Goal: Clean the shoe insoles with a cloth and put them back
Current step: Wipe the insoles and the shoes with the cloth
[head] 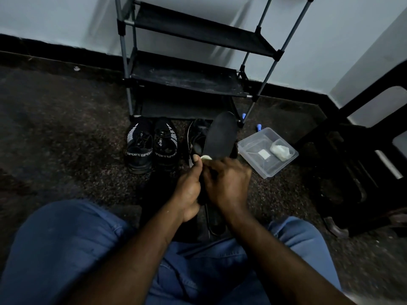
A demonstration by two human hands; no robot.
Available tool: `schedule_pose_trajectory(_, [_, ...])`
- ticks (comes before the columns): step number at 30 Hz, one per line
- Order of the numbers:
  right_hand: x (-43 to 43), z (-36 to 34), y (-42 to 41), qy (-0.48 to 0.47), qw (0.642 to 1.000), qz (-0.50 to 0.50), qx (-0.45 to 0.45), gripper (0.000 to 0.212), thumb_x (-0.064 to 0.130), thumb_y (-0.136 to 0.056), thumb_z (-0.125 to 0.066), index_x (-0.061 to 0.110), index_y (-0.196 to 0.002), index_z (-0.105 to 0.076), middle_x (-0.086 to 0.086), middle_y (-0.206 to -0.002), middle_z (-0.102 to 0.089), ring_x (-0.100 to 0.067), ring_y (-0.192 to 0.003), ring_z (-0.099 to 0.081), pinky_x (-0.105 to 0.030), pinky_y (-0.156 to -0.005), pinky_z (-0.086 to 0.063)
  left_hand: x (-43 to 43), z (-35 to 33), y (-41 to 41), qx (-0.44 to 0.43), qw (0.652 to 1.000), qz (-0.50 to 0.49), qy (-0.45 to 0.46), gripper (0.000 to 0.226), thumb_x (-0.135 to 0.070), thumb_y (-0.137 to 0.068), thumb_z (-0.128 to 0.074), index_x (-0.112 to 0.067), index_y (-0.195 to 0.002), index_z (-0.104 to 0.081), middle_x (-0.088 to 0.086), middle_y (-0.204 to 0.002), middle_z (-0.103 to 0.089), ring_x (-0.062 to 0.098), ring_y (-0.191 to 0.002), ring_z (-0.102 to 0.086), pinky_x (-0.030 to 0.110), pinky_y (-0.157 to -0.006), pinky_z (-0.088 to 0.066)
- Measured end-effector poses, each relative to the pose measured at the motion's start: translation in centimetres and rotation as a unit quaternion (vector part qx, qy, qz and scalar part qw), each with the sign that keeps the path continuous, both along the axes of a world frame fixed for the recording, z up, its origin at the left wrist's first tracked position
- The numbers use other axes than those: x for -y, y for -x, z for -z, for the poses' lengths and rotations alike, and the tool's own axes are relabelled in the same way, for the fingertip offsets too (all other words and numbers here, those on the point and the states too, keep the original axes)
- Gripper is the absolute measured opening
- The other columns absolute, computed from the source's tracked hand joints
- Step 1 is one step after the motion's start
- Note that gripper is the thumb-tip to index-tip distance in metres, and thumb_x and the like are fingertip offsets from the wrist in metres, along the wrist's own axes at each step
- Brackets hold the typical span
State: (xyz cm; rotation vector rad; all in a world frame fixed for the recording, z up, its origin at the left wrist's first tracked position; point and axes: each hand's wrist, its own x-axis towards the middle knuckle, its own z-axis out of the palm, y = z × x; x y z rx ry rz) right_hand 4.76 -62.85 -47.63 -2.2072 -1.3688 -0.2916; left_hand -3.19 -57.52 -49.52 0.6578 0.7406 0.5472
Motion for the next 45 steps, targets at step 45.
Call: schedule_pose_trajectory(45, [1.4, 0.6, -2.0, 0.009, 1.0, -0.017, -0.014, 0.024, 0.038, -0.091, -0.058, 0.028, -0.099, -0.078, 0.003, -0.084, -0.069, -0.025, -0.08, -0.063, -0.042, -0.073, -0.048, -1.4, 0.7, -0.4, 0.017, 1.0, 0.015, 0.007, 0.066, -0.064, -0.094, -0.046, -0.012, -0.129, -0.066, 0.009, -0.107, -0.077, 0.019, -0.088, -0.076, 0.028, -0.066, -0.059])
